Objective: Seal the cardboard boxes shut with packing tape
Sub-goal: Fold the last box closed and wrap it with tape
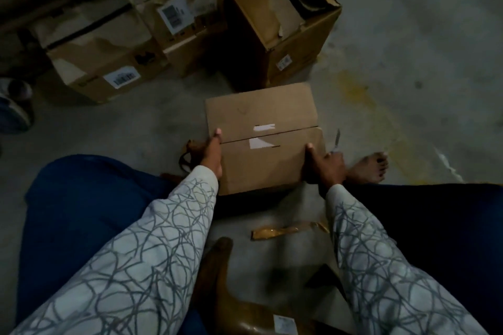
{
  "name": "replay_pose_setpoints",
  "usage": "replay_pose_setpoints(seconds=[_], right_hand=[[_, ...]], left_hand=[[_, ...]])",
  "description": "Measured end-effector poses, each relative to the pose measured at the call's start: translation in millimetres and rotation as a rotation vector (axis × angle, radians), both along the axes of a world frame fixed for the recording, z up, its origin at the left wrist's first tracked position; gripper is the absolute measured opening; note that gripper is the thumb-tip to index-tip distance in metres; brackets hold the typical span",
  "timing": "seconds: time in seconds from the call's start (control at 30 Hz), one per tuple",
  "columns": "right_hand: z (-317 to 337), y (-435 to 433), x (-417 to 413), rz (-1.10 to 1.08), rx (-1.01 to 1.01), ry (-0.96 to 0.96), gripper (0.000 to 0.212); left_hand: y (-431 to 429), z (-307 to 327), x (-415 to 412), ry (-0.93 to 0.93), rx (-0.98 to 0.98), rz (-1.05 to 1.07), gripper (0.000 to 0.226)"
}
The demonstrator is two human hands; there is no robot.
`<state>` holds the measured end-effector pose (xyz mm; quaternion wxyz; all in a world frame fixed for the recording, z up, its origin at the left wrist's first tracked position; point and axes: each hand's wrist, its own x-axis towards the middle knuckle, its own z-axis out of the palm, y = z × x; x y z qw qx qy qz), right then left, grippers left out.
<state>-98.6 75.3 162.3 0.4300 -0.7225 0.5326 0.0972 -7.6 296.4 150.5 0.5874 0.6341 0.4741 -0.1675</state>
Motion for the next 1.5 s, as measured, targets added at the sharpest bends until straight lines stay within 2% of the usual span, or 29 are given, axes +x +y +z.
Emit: replay_pose_setpoints(seconds=[0.03,0.13,0.17,0.2,0.3,0.37,0.47,0.63,0.7,0.8,0.9,1.03,1.13,1.3,1.4,1.5], right_hand=[[1,6,6,0.066,-0.001,-0.030,0.063],[3,31,29,0.224,0.076,-0.109,0.049],[5,41,35,0.286,0.092,-0.112,0.049],[3,51,41,0.352,0.098,-0.110,0.050],[-11,90,58,0.520,0.069,-0.096,0.052],[-20,121,74,0.573,0.065,-0.108,0.050],[-29,166,116,0.620,0.056,-0.135,0.047],[-46,211,200,0.704,0.022,-0.123,0.046],[-47,224,216,0.734,0.006,-0.108,0.047],[-45,239,214,0.745,0.013,-0.099,0.043],[-47,252,205,0.737,0.002,-0.124,0.042],[-51,269,215,0.766,-0.030,-0.179,0.040],[-53,272,234,0.762,-0.032,-0.229,0.038],[-55,271,262,0.648,0.041,-0.265,0.033],[-51,268,267,0.730,0.029,-0.180,0.042],[-32,267,279,0.961,-0.206,0.039,0.060]], left_hand=[[14,-8,1,-0.037,0.082,0.044,0.065],[71,-47,13,-0.023,0.158,0.188,0.108],[90,-69,18,0.016,0.170,0.209,0.116],[99,-62,23,0.037,0.195,0.214,0.118],[145,-62,39,0.015,0.436,0.109,0.106],[174,-64,54,-0.022,0.502,0.114,0.097],[218,-74,80,-0.023,0.495,0.180,0.095],[276,-96,135,-0.089,0.425,0.368,0.123],[289,-91,151,-0.112,0.414,0.381,0.117],[300,-82,164,-0.148,0.536,0.258,0.100],[310,-79,157,-0.162,0.622,0.244,0.096],[326,-79,151,-0.054,0.586,0.333,0.098],[333,-80,174,-0.104,0.590,0.344,0.106],[324,-82,203,-0.143,0.657,0.281,0.091],[313,-63,197,-0.156,0.606,0.236,0.083],[316,-46,181,-0.250,0.421,0.350,0.089]])
